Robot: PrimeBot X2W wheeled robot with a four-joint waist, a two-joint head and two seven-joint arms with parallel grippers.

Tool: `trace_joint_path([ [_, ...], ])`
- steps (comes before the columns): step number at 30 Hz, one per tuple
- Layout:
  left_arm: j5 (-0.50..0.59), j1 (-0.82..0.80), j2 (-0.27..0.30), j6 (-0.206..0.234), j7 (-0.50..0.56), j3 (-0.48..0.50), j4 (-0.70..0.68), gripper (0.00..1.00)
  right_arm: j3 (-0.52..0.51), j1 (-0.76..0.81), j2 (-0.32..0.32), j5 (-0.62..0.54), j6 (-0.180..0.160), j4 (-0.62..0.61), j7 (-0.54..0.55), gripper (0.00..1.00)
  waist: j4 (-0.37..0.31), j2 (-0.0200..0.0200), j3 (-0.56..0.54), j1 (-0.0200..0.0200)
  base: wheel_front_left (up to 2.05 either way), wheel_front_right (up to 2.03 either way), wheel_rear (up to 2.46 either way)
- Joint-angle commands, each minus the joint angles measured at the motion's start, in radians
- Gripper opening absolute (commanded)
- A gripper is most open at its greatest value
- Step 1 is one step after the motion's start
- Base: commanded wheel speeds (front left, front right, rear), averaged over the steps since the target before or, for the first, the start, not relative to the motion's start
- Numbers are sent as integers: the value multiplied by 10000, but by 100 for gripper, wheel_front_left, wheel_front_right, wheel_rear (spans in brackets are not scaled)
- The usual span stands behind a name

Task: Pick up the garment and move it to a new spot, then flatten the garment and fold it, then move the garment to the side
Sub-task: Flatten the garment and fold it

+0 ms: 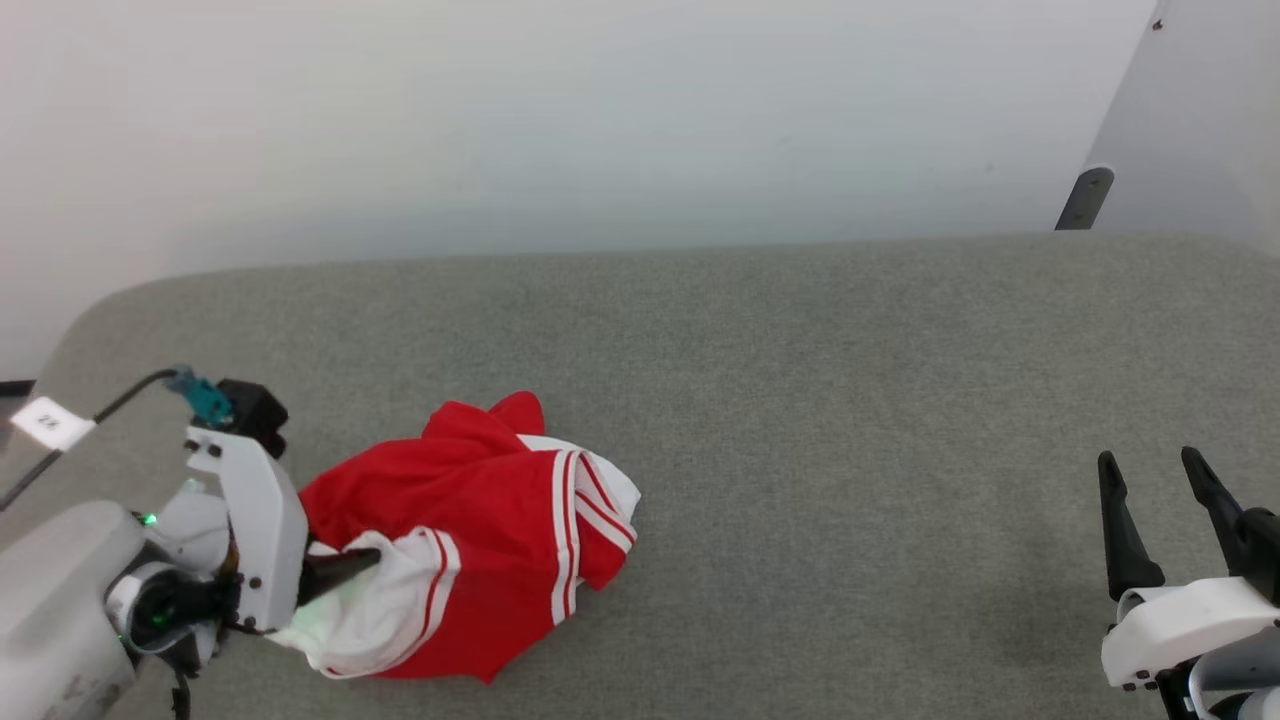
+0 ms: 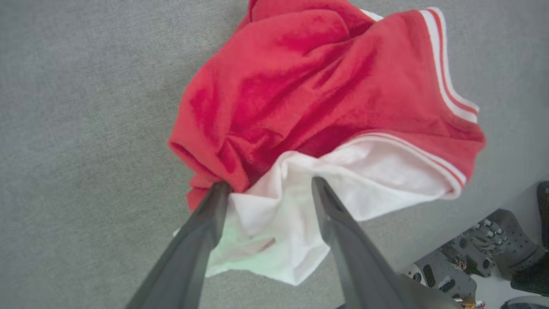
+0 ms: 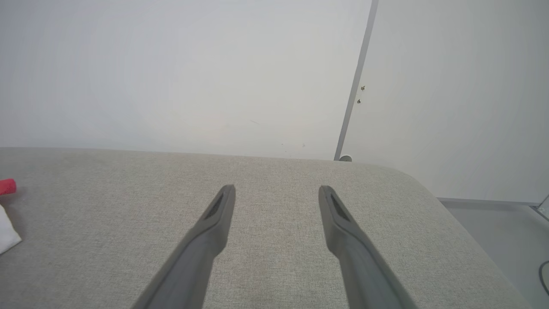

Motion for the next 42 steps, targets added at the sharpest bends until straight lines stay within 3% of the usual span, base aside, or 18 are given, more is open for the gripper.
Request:
trace_joint_path([
  [1,102,-47,56,59,118,-96,-144,100,-6,97,-19,20,-1,-80,40,100,-53,0,-77,0,0,0,0],
  [11,104,318,316,857,719,-379,-613,100,-44,316,49,103,-3,-300,131,100,-258,0,-176,0,0,0,0],
  [17,29,545,645,1097,858,-428,-1239,100,-176,479,123,119,-1,-316,88,100,-282,0,-251,0,0,0,0],
  [18,13,597,689,1096,885,-465,-1344,84,-198,504,138,124,-1,-338,100,100,-277,0,-258,0,0,0,0],
  [19,-25,631,721,1136,908,-475,-1405,45,-222,527,156,123,-1,-354,115,100,-269,0,-262,0,0,0,0],
  [20,9,620,742,1093,892,-478,-1491,17,-245,543,174,117,-1,-370,125,100,-258,0,-260,0,0,0,0],
  [21,-30,628,744,1026,807,-425,-1561,0,-264,553,196,110,-3,-379,126,100,-244,0,-254,0,0,0,0],
  [25,-95,607,861,1041,661,-295,-1661,0,-296,540,250,67,-1,-386,83,100,-194,0,-243,0,0,0,0],
  [42,-92,971,2178,2116,-300,263,-858,0,-303,574,185,98,-1,-531,153,100,11,0,-68,0,0,0,0],
])
